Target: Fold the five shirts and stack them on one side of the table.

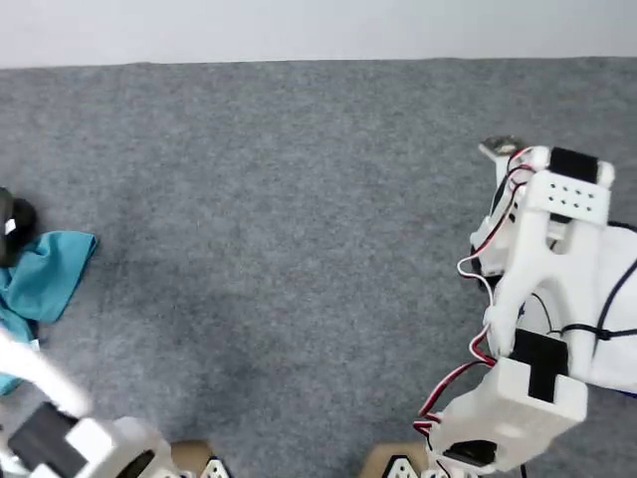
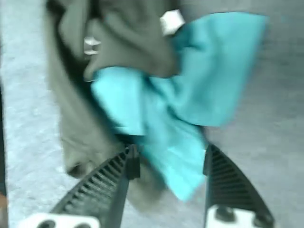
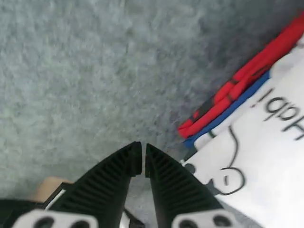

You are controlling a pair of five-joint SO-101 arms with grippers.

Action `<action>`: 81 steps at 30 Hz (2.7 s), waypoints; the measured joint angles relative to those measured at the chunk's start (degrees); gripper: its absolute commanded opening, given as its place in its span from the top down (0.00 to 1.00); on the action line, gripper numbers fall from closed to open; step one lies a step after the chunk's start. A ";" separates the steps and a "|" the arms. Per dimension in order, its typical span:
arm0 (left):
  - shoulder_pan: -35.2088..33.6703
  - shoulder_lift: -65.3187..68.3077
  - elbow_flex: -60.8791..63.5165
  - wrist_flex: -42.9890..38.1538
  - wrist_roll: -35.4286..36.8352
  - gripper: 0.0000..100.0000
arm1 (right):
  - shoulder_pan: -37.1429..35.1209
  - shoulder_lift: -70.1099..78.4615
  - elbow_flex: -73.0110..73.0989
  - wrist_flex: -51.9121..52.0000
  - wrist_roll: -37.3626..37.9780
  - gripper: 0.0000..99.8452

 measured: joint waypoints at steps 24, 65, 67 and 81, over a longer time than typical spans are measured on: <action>-16.00 28.75 0.00 -24.62 -9.14 0.82 | -0.26 -1.05 6.24 0.00 -6.33 0.98; 51.96 -41.05 4.48 -6.07 43.43 1.00 | -0.26 -19.60 11.87 0.00 -2.99 0.98; 56.97 -39.56 7.12 -6.07 44.48 1.00 | -0.26 -20.92 13.45 0.00 -2.90 0.98; 57.23 -36.84 20.66 -3.60 45.10 1.00 | -4.31 -23.65 16.18 0.00 -0.09 0.97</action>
